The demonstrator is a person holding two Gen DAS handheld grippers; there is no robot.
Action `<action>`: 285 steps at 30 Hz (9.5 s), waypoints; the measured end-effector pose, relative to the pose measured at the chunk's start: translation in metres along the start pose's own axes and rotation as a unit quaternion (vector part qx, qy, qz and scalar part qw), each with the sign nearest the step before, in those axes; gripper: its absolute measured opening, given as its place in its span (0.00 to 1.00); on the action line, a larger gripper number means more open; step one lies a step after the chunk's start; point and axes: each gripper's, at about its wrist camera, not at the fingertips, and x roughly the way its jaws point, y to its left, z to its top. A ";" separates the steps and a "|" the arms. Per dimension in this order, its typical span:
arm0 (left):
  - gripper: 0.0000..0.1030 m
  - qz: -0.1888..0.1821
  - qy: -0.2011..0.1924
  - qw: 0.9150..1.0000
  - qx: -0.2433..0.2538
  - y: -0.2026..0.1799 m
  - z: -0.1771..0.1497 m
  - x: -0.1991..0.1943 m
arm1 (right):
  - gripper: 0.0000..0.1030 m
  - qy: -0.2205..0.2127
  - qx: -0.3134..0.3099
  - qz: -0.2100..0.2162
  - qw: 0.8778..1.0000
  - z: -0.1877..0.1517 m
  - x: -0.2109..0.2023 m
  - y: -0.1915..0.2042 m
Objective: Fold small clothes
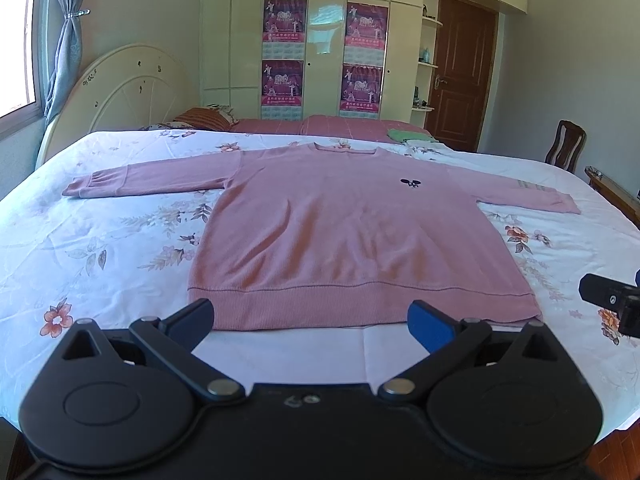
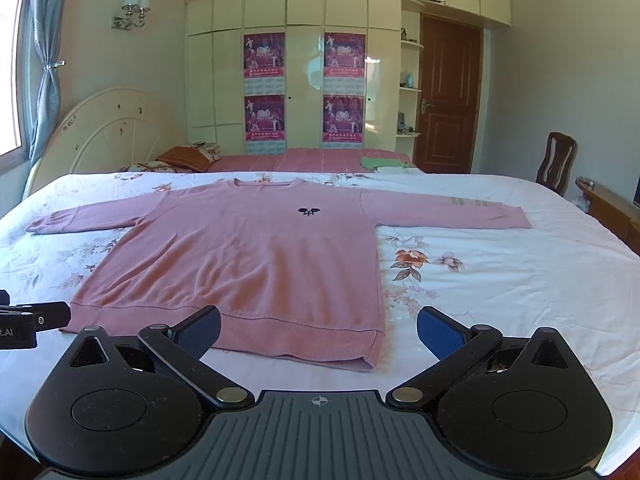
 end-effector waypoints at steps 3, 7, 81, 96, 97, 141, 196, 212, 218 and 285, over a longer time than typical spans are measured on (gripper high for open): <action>1.00 -0.001 0.000 1.000 0.000 0.000 0.000 0.000 | 1.00 0.001 0.001 -0.001 1.000 -0.001 0.000 -0.001; 1.00 0.000 0.002 1.000 0.001 0.001 0.000 0.002 | 1.00 0.001 0.003 -0.002 1.000 0.000 -0.001 -0.001; 0.80 -0.026 0.011 0.999 0.016 -0.045 0.065 0.107 | 0.97 -0.033 0.075 -0.098 0.992 0.044 0.050 -0.107; 0.90 0.018 0.000 0.999 0.029 -0.040 0.139 0.243 | 0.59 -0.019 0.210 -0.102 0.972 0.120 0.179 -0.249; 0.93 0.023 -0.001 0.999 0.027 -0.041 0.141 0.251 | 0.59 -0.019 0.221 -0.102 0.970 0.124 0.192 -0.263; 0.96 0.064 0.075 0.995 0.014 -0.007 0.153 0.349 | 0.05 -0.027 0.219 -0.090 0.971 0.140 0.237 -0.352; 0.06 -0.144 0.090 0.985 -0.043 -0.033 0.201 0.457 | 0.40 0.009 0.424 0.026 0.905 0.077 0.289 -0.187; 0.48 -0.193 0.079 0.968 -0.139 0.009 0.203 0.436 | 0.40 0.005 0.455 0.038 0.890 0.074 0.280 -0.203; 0.43 -0.179 0.150 0.961 -0.147 -0.015 0.193 0.474 | 0.40 0.009 0.437 0.037 0.899 0.072 0.274 -0.198; 0.05 -0.080 0.054 0.995 -0.011 0.004 0.205 0.500 | 0.48 0.074 0.255 0.127 0.956 0.143 0.400 -0.222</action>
